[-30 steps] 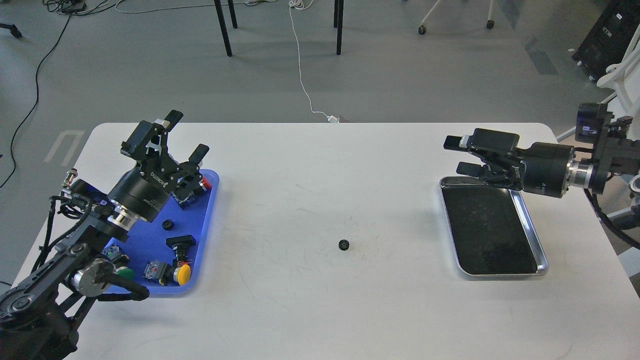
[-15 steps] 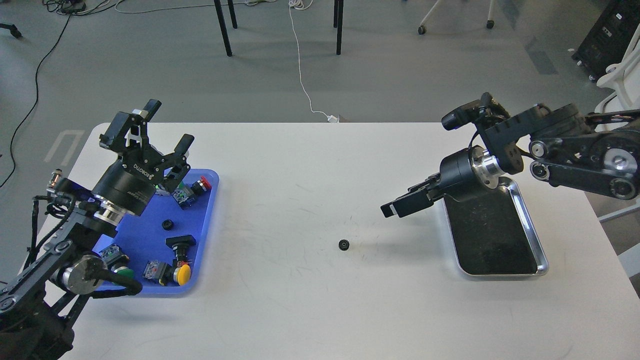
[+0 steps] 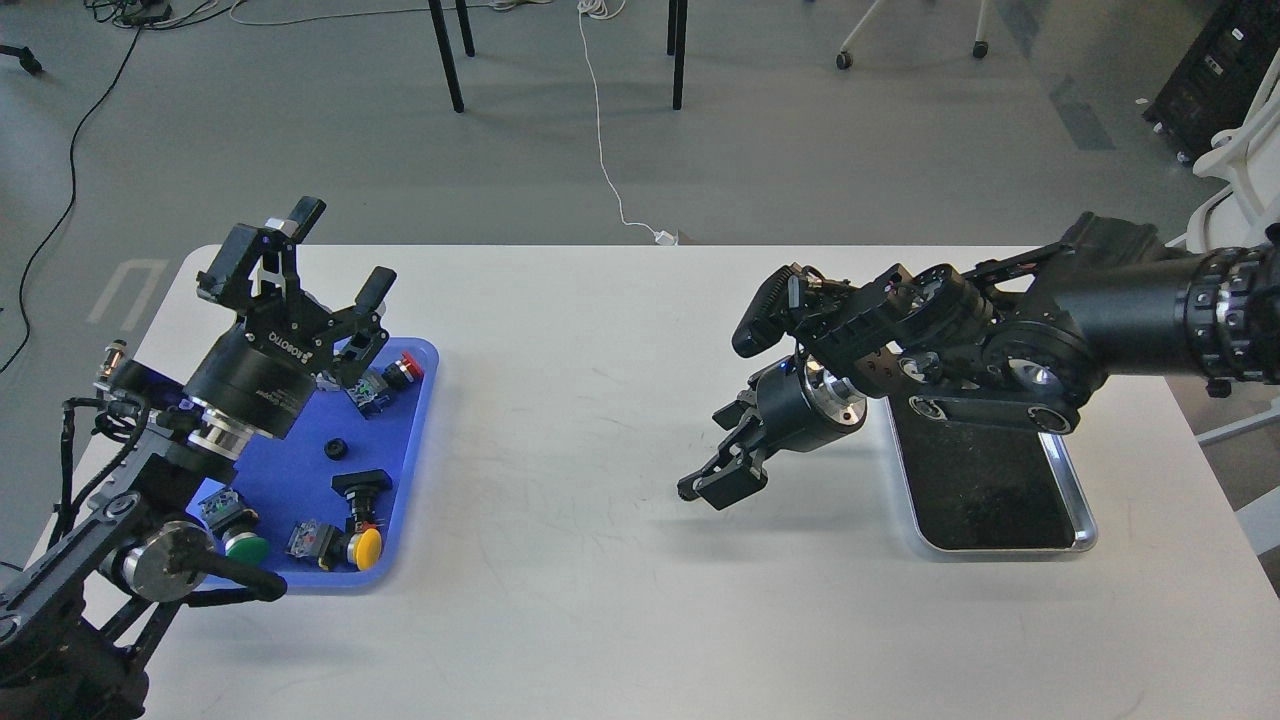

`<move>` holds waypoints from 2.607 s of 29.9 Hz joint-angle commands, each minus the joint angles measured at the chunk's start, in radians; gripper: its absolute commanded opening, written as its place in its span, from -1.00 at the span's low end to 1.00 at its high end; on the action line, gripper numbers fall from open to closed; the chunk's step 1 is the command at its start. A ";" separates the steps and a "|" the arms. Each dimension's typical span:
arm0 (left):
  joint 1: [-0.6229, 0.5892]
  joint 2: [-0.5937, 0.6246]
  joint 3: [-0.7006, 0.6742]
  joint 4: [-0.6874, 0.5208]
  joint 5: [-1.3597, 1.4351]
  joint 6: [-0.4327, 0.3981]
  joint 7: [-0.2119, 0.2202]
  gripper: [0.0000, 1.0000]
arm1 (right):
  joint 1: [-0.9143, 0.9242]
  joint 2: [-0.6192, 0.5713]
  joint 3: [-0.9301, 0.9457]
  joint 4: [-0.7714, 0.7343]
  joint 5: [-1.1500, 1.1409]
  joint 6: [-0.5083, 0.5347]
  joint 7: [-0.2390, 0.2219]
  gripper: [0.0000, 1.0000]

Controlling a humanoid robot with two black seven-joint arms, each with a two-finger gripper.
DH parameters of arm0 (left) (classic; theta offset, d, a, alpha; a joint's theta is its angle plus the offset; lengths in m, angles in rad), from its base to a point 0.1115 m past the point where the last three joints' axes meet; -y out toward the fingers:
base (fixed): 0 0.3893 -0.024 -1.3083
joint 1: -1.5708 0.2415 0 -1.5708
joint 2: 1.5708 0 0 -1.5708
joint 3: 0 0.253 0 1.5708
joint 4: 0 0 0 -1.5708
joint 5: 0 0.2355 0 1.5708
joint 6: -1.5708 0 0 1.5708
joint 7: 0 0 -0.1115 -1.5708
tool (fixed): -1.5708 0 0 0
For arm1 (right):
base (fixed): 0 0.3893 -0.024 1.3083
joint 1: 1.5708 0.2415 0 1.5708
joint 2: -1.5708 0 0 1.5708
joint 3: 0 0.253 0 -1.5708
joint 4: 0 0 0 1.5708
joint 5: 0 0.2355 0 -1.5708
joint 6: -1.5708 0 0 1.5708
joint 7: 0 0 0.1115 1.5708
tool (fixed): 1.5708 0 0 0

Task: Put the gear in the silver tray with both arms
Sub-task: 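Close the right gripper on the black gear, then carry the gear into the silver tray and open the right gripper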

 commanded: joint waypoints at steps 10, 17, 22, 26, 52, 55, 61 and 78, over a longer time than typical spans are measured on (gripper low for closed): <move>0.008 -0.006 -0.007 -0.009 0.002 0.000 0.000 0.96 | -0.092 0.115 -0.088 -0.111 0.001 -0.132 0.000 0.47; 0.013 -0.007 -0.008 -0.009 0.005 0.000 -0.002 0.96 | -0.106 0.128 -0.088 -0.124 0.001 -0.135 0.000 0.21; 0.016 -0.006 -0.010 -0.009 0.005 -0.002 -0.002 0.96 | -0.118 0.128 -0.094 -0.143 0.001 -0.136 0.000 0.18; 0.017 -0.007 -0.014 -0.009 0.005 0.000 -0.002 0.96 | -0.128 0.128 -0.096 -0.157 0.002 -0.138 0.000 0.14; 0.029 -0.007 -0.016 -0.011 0.006 -0.005 -0.002 0.96 | -0.137 0.128 -0.096 -0.161 0.005 -0.138 0.000 -0.69; 0.031 -0.007 -0.016 -0.011 0.006 -0.005 -0.002 0.96 | -0.117 0.116 -0.088 -0.154 0.005 -0.138 0.000 -0.69; 0.032 -0.009 -0.014 -0.011 0.006 -0.003 -0.002 0.96 | -0.034 0.004 -0.087 -0.112 0.004 -0.139 0.000 -0.69; 0.025 -0.015 -0.010 -0.009 0.008 -0.005 -0.002 0.96 | -0.060 -0.470 -0.105 -0.083 -0.029 -0.127 0.000 -0.67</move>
